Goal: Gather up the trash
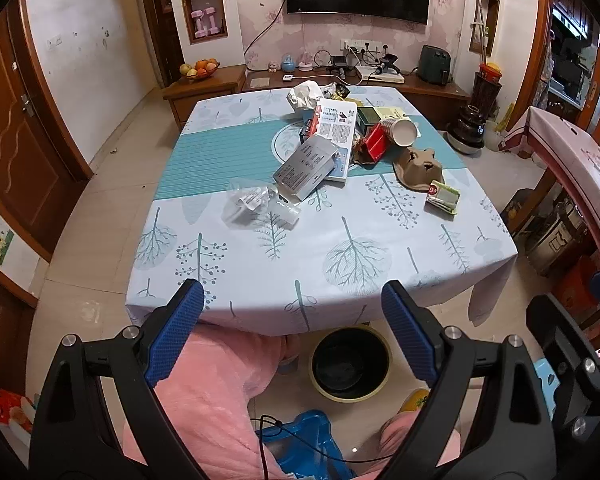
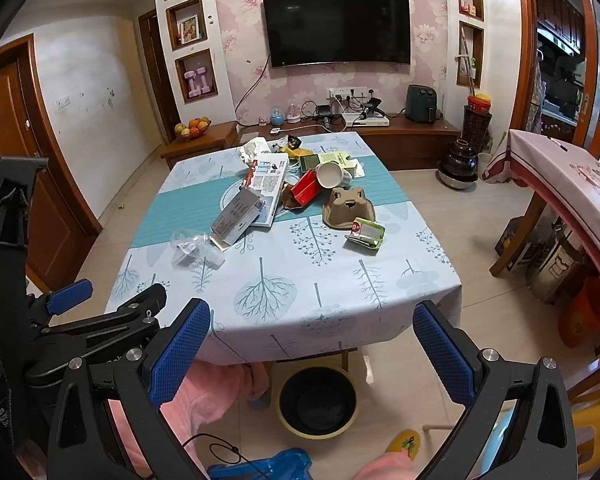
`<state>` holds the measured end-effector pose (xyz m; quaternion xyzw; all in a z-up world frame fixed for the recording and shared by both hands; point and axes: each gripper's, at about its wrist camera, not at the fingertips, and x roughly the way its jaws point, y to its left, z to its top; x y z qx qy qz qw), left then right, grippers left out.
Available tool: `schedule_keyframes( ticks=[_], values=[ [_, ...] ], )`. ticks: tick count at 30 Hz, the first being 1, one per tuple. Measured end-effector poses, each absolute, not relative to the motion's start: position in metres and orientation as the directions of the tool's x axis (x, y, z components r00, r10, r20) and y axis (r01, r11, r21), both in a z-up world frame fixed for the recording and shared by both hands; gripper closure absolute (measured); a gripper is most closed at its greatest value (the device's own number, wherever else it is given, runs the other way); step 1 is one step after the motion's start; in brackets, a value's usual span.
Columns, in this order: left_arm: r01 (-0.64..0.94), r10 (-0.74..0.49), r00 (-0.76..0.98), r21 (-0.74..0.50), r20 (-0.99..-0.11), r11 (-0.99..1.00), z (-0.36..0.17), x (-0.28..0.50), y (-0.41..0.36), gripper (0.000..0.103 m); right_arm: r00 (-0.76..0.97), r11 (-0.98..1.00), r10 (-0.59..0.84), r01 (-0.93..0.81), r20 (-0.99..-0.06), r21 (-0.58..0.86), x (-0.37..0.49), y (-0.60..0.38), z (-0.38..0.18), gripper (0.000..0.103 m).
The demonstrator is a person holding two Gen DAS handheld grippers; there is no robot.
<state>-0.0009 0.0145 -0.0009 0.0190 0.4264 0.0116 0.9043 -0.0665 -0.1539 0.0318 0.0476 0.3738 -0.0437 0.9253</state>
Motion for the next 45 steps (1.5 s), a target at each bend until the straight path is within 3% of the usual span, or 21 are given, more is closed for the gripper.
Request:
schedule_keyframes(
  ticks=[24, 45],
  values=[
    [-0.005, 0.041, 0.66, 0.05, -0.75, 0.999, 0.01, 0.001, 0.023, 0.014, 0.721, 0.993, -0.042, 0.107, -0.692, 0.051, -0.061, -0.14, 0.043, 0.0],
    [0.087, 0.02, 0.627, 0.096, -0.779, 0.992, -0.014, 0.115, 0.007, 0.014, 0.682, 0.993, -0.073, 0.117, -0.728, 0.009, 0.045, -0.182, 0.026, 0.0]
  ],
)
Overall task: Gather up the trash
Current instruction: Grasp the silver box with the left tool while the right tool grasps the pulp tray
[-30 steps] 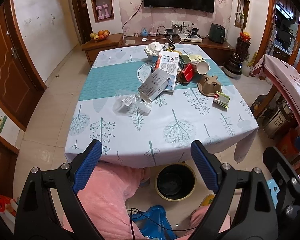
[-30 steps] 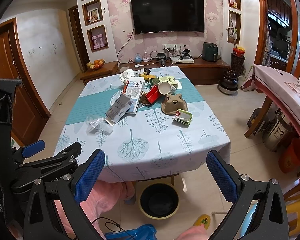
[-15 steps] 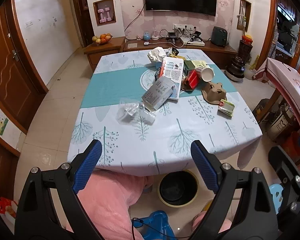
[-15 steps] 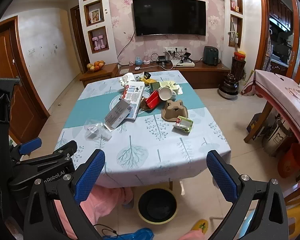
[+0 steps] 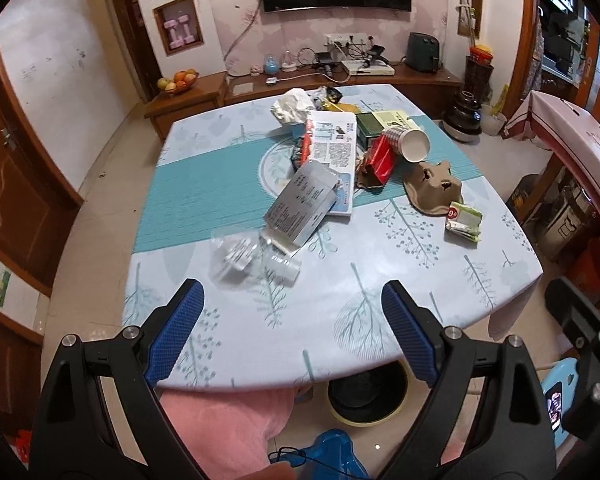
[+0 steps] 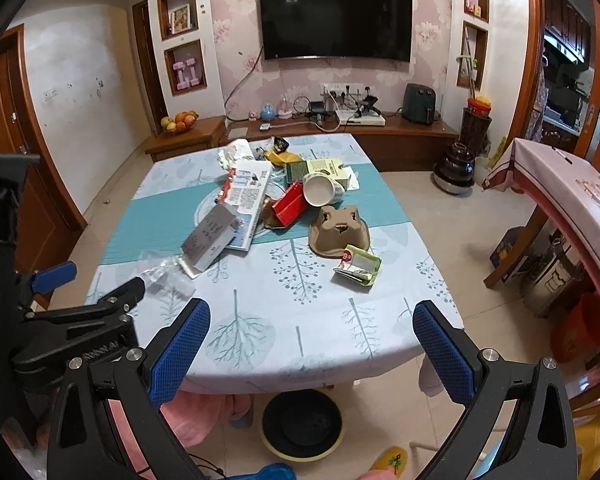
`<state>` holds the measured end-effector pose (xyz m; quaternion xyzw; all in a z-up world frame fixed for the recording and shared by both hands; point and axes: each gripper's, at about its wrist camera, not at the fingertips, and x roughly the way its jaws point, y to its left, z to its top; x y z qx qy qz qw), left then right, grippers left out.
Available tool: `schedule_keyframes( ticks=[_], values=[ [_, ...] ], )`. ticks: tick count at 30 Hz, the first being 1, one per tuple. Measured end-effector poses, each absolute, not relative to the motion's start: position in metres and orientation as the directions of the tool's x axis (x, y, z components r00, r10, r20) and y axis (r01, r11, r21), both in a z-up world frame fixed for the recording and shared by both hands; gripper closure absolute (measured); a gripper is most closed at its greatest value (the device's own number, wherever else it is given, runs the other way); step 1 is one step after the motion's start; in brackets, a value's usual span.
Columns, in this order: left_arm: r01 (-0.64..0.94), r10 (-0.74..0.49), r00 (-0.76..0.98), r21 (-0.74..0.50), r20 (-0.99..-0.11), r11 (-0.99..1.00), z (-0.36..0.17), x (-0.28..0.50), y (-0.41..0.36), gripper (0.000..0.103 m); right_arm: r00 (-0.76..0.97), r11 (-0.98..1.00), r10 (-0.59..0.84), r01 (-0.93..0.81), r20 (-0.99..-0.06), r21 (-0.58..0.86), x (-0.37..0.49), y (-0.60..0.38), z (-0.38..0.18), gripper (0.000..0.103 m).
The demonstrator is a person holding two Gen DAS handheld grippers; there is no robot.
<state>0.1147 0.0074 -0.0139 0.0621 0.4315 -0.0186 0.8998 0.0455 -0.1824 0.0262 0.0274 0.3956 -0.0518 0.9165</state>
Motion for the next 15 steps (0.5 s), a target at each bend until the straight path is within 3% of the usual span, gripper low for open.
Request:
schedule_keyframes(
  ticks=[9, 15],
  values=[
    [0.163, -0.053, 0.553, 0.047, -0.831, 0.985, -0.047, 0.193, -0.005, 0.014, 0.619, 0.986, -0.077, 0.164, -0.782, 0.033, 0.12, -0.223, -0.022, 0.0],
    [0.166, -0.122, 0.456, -0.05, -0.882, 0.985, -0.079, 0.249, 0.002, 0.014, 0.576, 0.98, -0.082, 0.195, -0.813, 0.039, 0.17, -0.257, -0.057, 0.001]
  ],
)
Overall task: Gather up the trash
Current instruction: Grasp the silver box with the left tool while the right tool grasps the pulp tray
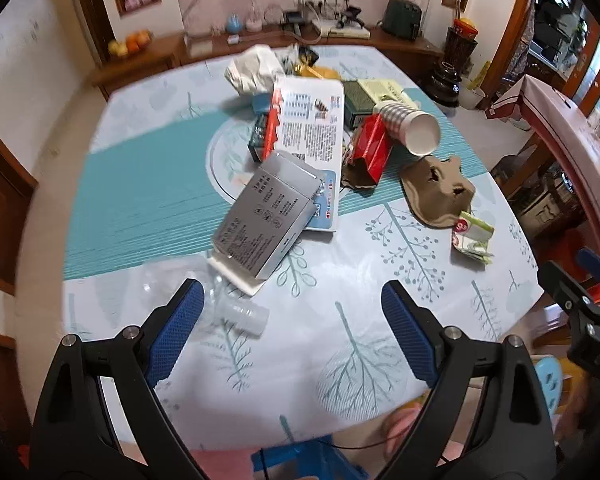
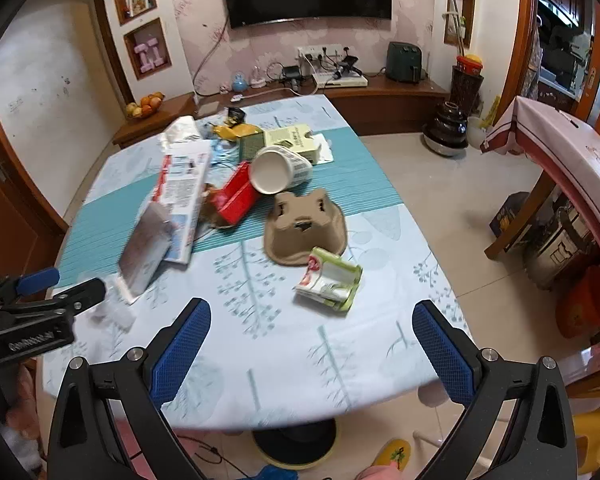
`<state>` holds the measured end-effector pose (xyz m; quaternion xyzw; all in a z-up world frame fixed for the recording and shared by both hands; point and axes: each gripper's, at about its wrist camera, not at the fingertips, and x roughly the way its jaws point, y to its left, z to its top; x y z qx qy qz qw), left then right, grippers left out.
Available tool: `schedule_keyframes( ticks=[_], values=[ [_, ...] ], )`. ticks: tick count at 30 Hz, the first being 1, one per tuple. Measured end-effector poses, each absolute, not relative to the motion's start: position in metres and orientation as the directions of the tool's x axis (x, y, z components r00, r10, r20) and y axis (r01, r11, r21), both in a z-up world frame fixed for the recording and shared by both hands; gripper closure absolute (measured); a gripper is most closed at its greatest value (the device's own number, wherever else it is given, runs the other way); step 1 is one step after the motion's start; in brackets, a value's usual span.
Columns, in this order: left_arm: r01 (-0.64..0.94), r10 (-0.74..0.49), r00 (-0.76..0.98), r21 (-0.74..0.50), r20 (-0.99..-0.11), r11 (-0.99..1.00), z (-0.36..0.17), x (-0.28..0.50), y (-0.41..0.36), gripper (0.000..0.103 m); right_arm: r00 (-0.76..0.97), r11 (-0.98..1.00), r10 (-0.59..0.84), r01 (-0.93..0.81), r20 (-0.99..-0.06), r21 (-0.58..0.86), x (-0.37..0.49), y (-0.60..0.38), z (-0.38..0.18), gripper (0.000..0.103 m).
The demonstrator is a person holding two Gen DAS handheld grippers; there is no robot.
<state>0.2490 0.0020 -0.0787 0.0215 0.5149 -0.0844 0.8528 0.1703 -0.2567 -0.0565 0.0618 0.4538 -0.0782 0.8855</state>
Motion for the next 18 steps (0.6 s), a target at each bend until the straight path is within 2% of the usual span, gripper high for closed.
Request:
schedule_keyframes(
  ticks=[6, 14, 18],
  values=[
    [0.181, -0.115, 0.429, -0.04, -0.896, 0.983, -0.099, 0.29, 0.007, 0.014, 0.549, 0.982, -0.065, 0.185, -0.833, 0.045, 0.223, -0.277, -0.083, 0.001],
    [0.199, -0.205, 0.372, -0.138, -0.905, 0.97, -0.11, 0.326, 0.025, 0.014, 0.511, 0.989, -0.044, 0.147, -0.859, 0.037, 0.287, -0.269, -0.12, 0.001],
    [0.195, -0.204, 0.355, -0.141, -0.912, 0.971, -0.12, 0.335, 0.035, 0.014, 0.478, 0.989, -0.052, 0.148, -0.877, 0.022, 0.315, -0.267, -0.144, 0.001]
  ],
)
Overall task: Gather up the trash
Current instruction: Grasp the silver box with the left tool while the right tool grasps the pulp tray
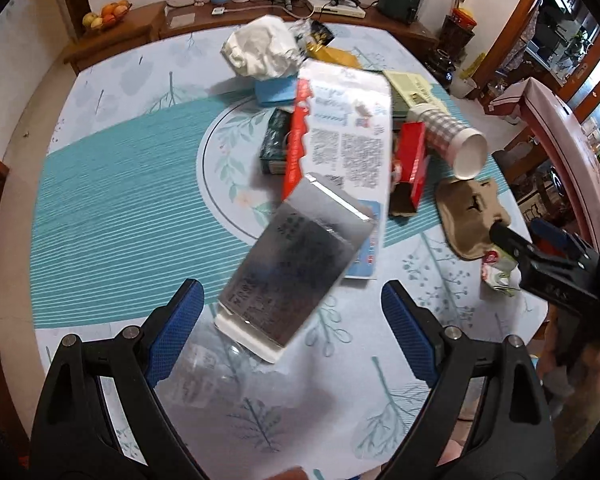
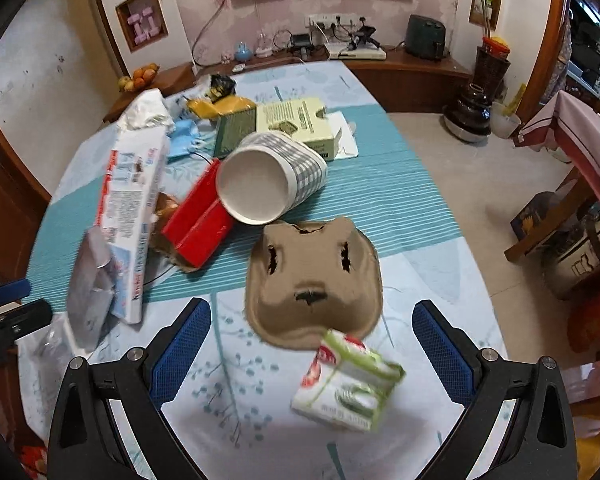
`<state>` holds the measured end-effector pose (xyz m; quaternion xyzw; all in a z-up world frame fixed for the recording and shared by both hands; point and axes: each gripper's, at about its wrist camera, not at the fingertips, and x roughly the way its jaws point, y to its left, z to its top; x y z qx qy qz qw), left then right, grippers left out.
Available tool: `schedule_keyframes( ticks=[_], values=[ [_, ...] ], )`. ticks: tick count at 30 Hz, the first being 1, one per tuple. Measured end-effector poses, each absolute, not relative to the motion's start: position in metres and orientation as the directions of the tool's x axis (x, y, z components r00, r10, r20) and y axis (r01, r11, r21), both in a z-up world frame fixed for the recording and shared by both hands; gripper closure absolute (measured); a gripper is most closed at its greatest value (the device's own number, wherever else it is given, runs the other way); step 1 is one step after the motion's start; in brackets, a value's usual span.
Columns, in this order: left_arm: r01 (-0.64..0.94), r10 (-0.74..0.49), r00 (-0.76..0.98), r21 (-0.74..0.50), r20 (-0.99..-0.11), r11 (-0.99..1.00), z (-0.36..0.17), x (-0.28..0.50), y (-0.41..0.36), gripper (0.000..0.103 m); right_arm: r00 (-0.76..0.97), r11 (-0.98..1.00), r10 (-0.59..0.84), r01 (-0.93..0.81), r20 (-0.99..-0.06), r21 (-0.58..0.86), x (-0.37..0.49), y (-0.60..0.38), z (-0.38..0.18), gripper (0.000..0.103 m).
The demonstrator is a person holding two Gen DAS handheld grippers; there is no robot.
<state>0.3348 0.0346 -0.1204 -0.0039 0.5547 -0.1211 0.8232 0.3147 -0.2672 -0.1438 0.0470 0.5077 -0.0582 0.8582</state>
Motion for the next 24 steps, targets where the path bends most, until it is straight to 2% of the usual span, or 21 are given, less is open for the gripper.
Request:
schedule_keyframes(
  ticks=[5, 7, 9, 11, 13, 17, 24],
  values=[
    [0.261, -0.211, 0.314, -0.129, -0.926, 0.957, -0.135, 0.342, 0.036, 0.014, 0.466, 0.989, -0.049, 0.145, -0.883, 0.022, 0.339, -0.266, -0.163, 0.003],
    [0.297, -0.183, 0.314, -0.087, -0.931, 0.951, -0.141, 0.344, 0.032, 0.014, 0.46, 0.99, -0.046, 0.137, -0.887, 0.02, 0.348, -0.265, -0.169, 0.008],
    [0.339, -0.168, 0.312, -0.056, -0.935, 0.939, -0.145, 0.345, 0.026, 0.014, 0.439, 0.992, -0.028, 0.121, -0.898, 0.028, 0.354, -0.264, -0.178, 0.023],
    [0.376, -0.155, 0.307, -0.029, -0.939, 0.926, -0.15, 0.345, 0.018, 0.014, 0.421, 0.993, -0.025, 0.119, -0.907, 0.027, 0.358, -0.264, -0.185, 0.028],
    [0.402, -0.137, 0.306, -0.002, -0.942, 0.916, -0.156, 0.345, 0.011, 0.014, 0.431, 0.993, -0.023, 0.114, -0.902, 0.029, 0.36, -0.264, -0.187, 0.029],
    [0.414, -0.081, 0.286, 0.047, -0.955, 0.909, -0.171, 0.348, 0.0, 0.031, 0.443, 0.992, -0.007, 0.114, -0.896, 0.049, 0.358, -0.265, -0.187, 0.029],
    [0.403, -0.083, 0.341, 0.066, -0.937, 0.913, -0.168, 0.345, -0.003, 0.037, 0.495, 0.988, 0.04, 0.108, -0.868, 0.107, 0.332, -0.266, -0.172, 0.03]
  ],
)
